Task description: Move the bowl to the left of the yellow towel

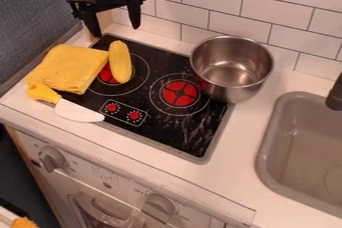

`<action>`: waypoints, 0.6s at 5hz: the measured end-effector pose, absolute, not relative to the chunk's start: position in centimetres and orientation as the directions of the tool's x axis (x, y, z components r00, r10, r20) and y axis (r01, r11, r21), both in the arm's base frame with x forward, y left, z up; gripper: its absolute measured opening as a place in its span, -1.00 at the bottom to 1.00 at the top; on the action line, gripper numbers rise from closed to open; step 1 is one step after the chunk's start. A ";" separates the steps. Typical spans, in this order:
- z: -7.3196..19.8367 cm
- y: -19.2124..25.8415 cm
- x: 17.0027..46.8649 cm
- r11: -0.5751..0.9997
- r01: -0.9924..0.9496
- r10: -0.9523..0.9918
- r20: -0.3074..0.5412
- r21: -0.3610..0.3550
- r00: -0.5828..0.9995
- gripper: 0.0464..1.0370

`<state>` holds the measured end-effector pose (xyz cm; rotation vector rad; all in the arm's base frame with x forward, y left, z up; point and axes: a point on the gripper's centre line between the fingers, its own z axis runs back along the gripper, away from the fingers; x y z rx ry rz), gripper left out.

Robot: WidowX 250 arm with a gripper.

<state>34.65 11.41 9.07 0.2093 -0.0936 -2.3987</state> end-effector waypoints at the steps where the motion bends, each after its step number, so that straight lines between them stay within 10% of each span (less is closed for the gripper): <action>1: 7.9 11.3 34.5 -0.739 0.663 -0.673 -0.094 0.117 -0.734 0.93; 3: 7.7 8.4 35.5 -0.812 0.560 -0.578 -0.094 0.163 -0.810 0.93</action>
